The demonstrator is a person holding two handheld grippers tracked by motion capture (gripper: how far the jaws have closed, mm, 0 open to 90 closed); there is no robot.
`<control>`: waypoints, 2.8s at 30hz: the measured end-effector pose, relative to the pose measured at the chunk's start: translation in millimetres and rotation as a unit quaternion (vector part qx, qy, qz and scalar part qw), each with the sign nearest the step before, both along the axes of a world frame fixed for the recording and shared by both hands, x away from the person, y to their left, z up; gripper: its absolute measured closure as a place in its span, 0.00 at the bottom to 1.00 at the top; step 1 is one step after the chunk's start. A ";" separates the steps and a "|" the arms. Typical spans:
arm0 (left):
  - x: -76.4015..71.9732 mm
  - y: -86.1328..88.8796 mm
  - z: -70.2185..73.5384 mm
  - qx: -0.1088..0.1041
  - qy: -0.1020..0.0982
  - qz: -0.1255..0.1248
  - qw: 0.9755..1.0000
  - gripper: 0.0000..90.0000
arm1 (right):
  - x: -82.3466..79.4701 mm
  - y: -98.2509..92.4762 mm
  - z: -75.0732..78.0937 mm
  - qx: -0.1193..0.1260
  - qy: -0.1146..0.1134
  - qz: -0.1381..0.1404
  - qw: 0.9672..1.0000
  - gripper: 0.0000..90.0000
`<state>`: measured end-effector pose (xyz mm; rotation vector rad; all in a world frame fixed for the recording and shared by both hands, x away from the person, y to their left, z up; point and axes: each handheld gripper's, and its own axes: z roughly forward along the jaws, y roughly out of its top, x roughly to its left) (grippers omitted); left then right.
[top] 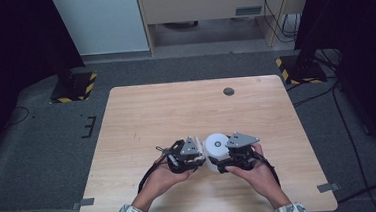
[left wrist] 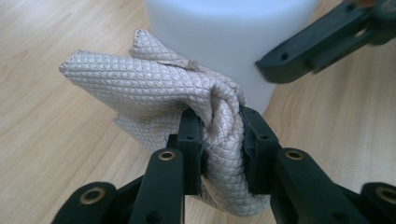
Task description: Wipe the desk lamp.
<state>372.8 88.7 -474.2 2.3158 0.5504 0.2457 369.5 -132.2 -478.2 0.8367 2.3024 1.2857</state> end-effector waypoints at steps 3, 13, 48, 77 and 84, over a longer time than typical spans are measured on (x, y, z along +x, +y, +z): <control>3.7 -0.2 -10.9 0.007 0.008 0.001 1.000 0.79 | 0.0 0.1 0.2 -0.001 0.001 -0.001 1.000 0.10; 2.8 3.3 -8.1 -0.013 0.011 0.006 1.000 0.79 | 0.9 1.6 0.0 -0.001 0.000 -0.002 1.000 0.10; 7.0 22.6 21.9 -0.049 -0.020 0.034 0.998 0.79 | 6.7 22.3 -0.8 -0.001 -0.002 -0.027 1.000 0.09; -3.6 12.9 29.6 -0.014 -0.040 0.034 0.999 0.78 | 8.8 10.9 57.5 -0.022 0.008 0.010 1.000 0.21; -7.3 10.6 24.3 -0.021 -0.038 0.030 0.999 0.78 | 20.1 4.6 52.7 -0.028 0.028 0.011 0.999 0.20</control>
